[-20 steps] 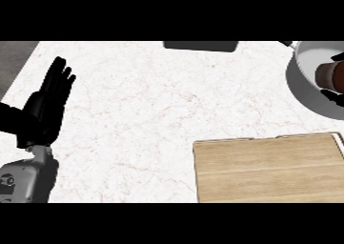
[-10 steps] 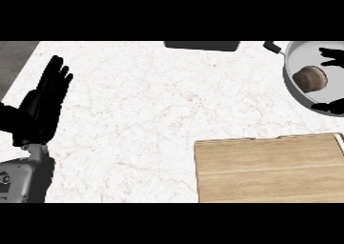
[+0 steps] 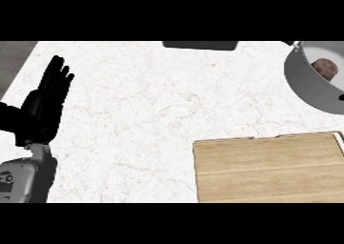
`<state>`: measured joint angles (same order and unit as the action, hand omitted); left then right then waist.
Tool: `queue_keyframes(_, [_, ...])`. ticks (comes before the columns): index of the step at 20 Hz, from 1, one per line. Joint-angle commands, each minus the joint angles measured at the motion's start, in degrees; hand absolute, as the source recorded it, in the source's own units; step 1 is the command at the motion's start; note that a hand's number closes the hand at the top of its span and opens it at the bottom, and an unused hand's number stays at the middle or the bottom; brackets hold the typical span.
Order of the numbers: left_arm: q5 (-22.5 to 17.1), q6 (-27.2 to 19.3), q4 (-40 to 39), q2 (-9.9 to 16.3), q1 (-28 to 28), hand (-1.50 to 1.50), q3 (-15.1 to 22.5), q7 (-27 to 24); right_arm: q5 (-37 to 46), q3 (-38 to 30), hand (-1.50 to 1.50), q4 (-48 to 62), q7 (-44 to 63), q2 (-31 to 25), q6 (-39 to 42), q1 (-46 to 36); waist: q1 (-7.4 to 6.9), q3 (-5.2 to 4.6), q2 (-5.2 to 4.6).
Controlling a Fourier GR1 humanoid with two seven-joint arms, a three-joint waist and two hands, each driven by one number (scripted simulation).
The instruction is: Pick the cupcake from the tray and place it in the pot
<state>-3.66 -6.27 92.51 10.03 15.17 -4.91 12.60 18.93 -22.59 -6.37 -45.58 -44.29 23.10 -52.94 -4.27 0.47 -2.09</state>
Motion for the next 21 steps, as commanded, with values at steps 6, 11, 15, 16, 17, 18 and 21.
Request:
queue_keyframes(6, [-0.69,0.02,0.73,0.46,1.2,0.0,-0.62,1.52,-3.11,-2.74,-1.5,0.53,-2.5,-6.11,12.41,3.42,0.22,0.37,-0.42])
queue_keyframes(11, [-0.53,-0.27,0.81,0.41,0.32,0.0,-1.01,0.83,-3.55,-2.7,-1.5,-0.6,-0.17,-9.75,17.35,3.55,0.01,0.35,-0.28])
queue_keyframes(15, [-0.22,-0.14,-0.1,0.34,1.09,0.0,-0.77,0.07,-4.26,-3.06,-1.5,-1.71,1.21,-10.83,17.91,3.57,0.22,0.4,-0.6])
queue_keyframes(16, [-0.59,0.52,0.47,0.22,-0.03,0.0,-0.49,-0.44,-4.25,-3.02,-1.5,-1.93,0.58,-9.6,15.82,4.73,-0.53,0.49,-0.77])
queue_keyframes(17, [-0.29,-0.18,-0.08,0.24,1.13,0.0,-0.62,0.76,-4.1,-2.67,-1.5,-2.46,0.3,-10.82,18.2,5.02,0.51,0.53,-0.64])
queue_keyframes(18, [-0.59,0.55,0.73,0.16,0.22,0.0,-0.15,0.39,-4.18,-2.7,-1.5,-2.55,1.51,-10.84,17.3,4.65,-0.56,0.53,-0.67])
queue_keyframes(21, [-1.52,0.58,0.15,0.33,0.51,0.0,-1.31,0.35,-5.19,-3.38,-1.5,-2.64,2.03,-10.96,17.7,5.47,-0.33,0.5,-0.71])
